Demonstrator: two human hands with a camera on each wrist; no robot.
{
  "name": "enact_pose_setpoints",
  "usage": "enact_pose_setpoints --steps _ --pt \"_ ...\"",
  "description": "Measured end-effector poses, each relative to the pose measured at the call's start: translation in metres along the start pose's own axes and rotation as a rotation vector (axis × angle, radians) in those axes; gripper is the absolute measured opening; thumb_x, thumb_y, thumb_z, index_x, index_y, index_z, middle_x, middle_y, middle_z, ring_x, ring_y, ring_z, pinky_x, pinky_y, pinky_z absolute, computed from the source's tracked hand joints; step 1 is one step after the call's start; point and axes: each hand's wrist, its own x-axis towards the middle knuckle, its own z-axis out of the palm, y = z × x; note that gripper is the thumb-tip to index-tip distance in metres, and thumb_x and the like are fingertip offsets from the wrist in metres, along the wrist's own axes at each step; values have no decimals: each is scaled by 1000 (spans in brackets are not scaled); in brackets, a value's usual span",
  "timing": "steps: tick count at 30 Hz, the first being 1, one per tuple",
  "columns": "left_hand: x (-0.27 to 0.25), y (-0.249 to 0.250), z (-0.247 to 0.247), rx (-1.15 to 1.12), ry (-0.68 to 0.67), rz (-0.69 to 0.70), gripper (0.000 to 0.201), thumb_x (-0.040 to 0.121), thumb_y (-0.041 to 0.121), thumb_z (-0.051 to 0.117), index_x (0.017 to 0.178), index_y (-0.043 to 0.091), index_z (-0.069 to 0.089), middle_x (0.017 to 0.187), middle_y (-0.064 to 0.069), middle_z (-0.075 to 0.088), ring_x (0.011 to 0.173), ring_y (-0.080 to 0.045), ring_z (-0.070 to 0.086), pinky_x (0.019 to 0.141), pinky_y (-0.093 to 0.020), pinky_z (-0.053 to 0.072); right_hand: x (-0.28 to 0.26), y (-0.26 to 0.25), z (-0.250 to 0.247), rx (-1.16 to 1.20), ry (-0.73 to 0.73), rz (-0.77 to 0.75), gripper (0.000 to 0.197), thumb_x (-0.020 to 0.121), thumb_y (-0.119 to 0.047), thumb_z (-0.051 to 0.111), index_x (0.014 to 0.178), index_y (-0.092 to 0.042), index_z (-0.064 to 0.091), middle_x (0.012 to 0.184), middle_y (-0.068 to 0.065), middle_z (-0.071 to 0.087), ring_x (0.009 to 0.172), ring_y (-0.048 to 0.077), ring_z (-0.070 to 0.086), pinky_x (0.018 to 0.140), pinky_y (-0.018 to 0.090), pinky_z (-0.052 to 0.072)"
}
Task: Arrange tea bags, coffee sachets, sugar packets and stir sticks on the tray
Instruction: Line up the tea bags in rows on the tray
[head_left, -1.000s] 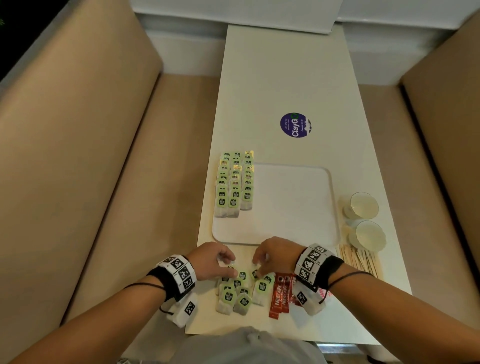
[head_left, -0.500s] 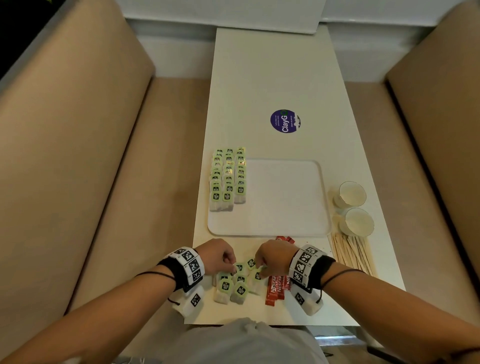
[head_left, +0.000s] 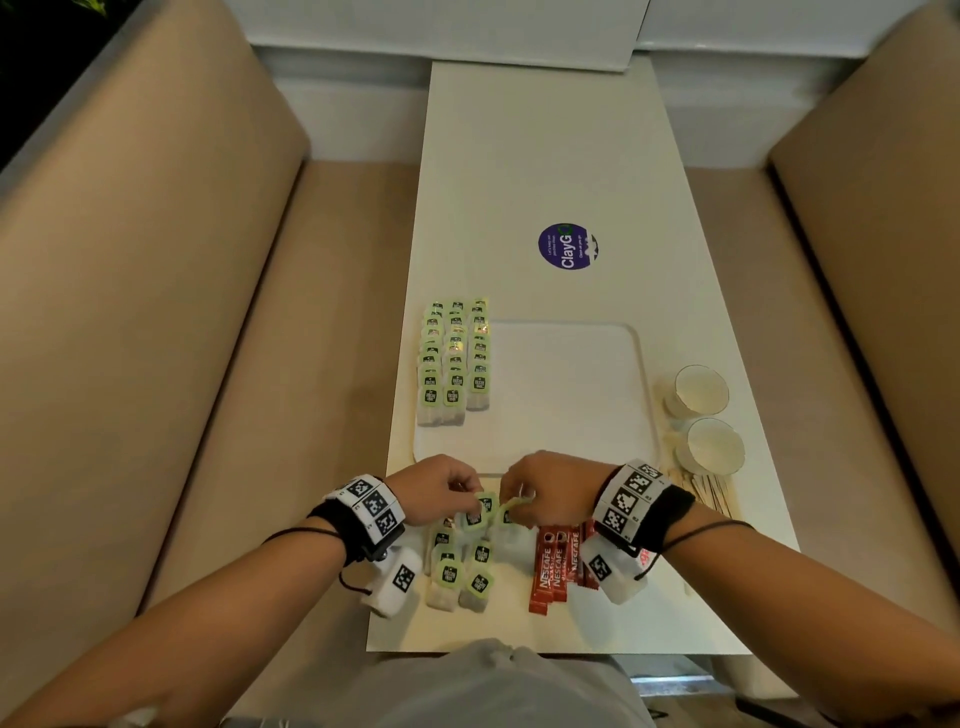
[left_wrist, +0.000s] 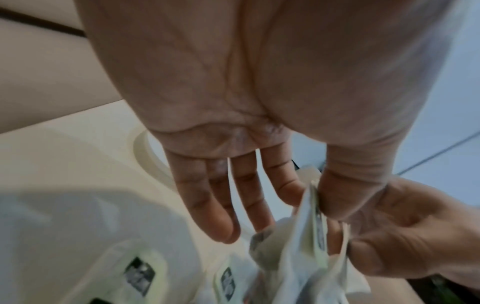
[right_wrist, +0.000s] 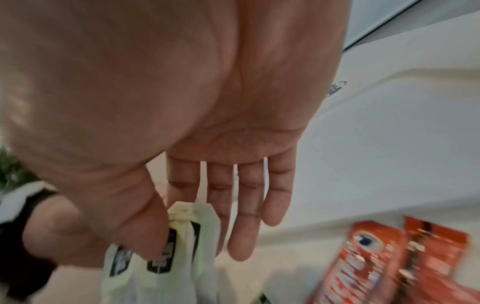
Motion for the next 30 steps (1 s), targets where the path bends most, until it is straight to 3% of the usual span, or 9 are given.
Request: enact_pose_setpoints --steps 2,5,10,12,14,16,21,26,30 --pt "0 5 -3 -112 11 -6 8 80 24 63 74 19 66 71 0 64 70 -12 56 73 -32 47 2 -2 -9 55 35 -12 10 92 -39 64 98 -33 70 81 -15 68 66 -2 61 67 25 49" --pt "2 14 -2 -414 68 -71 8 80 22 58 75 16 58 71 3 55 70 -12 51 69 -25 45 6 -4 -22 89 118 -46 16 95 -37 64 103 -27 72 92 -10 70 66 1 58 64 21 43" --pt "7 19 -4 -809 100 -115 9 97 3 49 92 3 56 93 -23 60 88 -34 64 86 -52 56 16 -5 -32 172 210 -52 15 97 -29 63 107 -22 73 79 -16 64 60 -7 54 59 12 38" --pt "5 22 -6 -892 86 -84 9 97 1 48 103 2 55 99 -26 64 89 -40 66 75 -50 59 21 -4 -33 220 234 -57 14 96 -26 65 107 -21 72 82 -14 68 63 -6 57 62 12 40" --pt "3 23 -8 -829 33 -30 24 97 0 47 120 3 51 107 -26 68 90 -42 67 61 -38 59 25 -3 -36 270 258 -60 15 95 -22 66 110 -19 70 89 -11 70 68 -4 59 68 14 44" --pt "2 22 -11 -739 -5 11 33 94 0 50 127 6 49 113 -21 71 91 -38 69 59 -32 56 27 -3 -38 324 274 -66 16 95 -20 68 111 -18 69 95 -7 71 73 1 61 73 20 50" --pt "4 21 -14 -623 35 -16 14 99 4 54 112 6 60 109 -12 74 80 -24 71 56 -26 53 32 0 -34 422 278 -88 18 94 -17 69 113 -16 69 100 -3 72 82 19 68 80 27 55" --pt "7 15 -15 -554 116 10 10 100 4 56 107 8 60 101 -16 70 68 -17 68 51 -23 48 38 5 -27 415 346 -6 23 95 -21 68 117 -24 64 102 -10 65 69 4 57 71 16 46" --pt "8 12 -18 -554 207 26 14 97 3 60 107 13 60 86 -5 71 66 -15 69 53 -24 51 39 9 -21 420 374 46 21 94 -38 69 110 -25 64 102 -11 66 62 -5 55 68 16 42"
